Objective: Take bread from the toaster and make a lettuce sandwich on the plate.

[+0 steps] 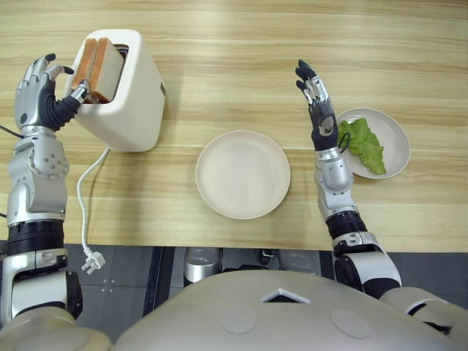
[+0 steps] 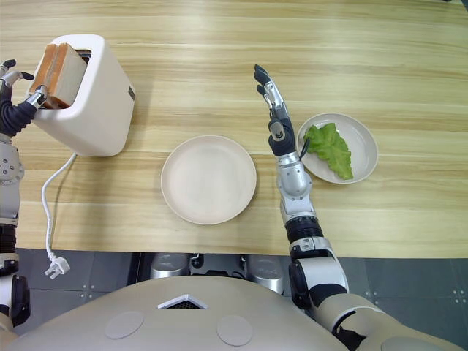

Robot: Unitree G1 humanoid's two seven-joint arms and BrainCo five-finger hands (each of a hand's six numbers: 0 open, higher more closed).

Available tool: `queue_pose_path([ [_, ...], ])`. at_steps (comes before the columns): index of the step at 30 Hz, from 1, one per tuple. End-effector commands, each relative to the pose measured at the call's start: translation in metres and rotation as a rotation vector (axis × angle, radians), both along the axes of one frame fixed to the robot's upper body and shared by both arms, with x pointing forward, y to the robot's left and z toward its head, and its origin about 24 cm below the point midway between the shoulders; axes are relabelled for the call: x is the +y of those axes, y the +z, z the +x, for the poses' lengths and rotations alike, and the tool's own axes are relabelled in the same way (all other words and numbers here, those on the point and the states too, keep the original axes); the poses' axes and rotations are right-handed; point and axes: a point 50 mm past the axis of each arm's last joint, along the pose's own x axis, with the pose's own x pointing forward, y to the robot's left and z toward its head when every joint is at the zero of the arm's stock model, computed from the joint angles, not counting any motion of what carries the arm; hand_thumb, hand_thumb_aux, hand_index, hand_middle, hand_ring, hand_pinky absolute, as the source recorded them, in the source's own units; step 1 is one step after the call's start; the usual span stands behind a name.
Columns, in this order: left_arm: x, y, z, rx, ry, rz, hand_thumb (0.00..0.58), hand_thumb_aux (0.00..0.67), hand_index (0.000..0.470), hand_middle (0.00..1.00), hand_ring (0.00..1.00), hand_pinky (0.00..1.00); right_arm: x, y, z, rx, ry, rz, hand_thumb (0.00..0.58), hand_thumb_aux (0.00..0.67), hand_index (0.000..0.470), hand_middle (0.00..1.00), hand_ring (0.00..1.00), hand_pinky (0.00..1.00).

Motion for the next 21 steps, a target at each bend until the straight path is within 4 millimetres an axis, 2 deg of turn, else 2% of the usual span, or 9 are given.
queue_pose_path([
  [1, 0.001, -0.010, -0.001, 0.047, 0.009, -0.005, 0.464, 0.370, 0.254, 0.00, 0.00, 0.00, 0.000, -0.001, -0.001, 0.004, -0.002, -0.008, 0.000, 0.000, 0.000, 0.00, 0.00, 0.00],
  [11, -0.009, -0.015, 0.000, 0.045, -0.042, -0.042, 0.472, 0.381, 0.262, 0.00, 0.00, 0.00, 0.002, -0.001, 0.001, 0.005, 0.005, -0.014, 0.000, 0.000, 0.000, 0.00, 0.00, 0.00],
  [21, -0.008, -0.017, -0.001, 0.054, -0.041, -0.061, 0.484, 0.397, 0.272, 0.00, 0.00, 0.00, 0.002, -0.002, 0.001, 0.012, 0.000, -0.019, 0.000, 0.000, 0.000, 0.00, 0.00, 0.00],
])
